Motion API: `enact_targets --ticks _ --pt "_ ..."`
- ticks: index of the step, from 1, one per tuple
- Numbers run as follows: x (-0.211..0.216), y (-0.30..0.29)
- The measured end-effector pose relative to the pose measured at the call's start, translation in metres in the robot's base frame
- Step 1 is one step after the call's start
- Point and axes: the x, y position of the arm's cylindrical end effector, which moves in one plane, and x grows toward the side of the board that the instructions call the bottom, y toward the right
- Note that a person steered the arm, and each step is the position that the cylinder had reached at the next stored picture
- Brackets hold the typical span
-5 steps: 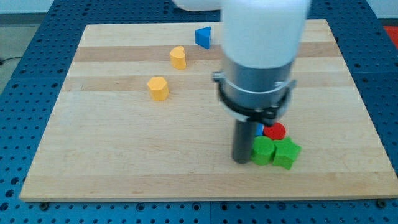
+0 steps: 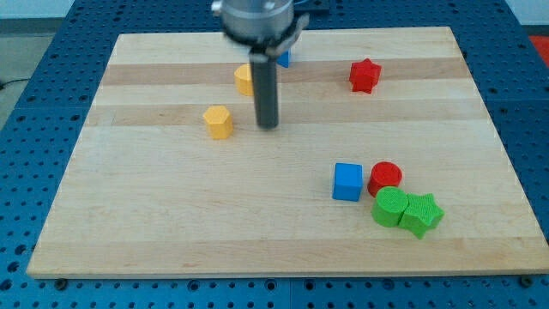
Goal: Push the red star into the green star
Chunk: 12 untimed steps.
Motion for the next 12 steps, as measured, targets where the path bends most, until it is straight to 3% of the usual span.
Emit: enact_targets --ticks 1,2,3,7,9,12 --pt "-0.059 0.018" --pt "-0.091 0.069" --pt "-0.09 0.135" --pt "0.017 0.157" --pt "0.026 0.187" --pt "0.094 0.192"
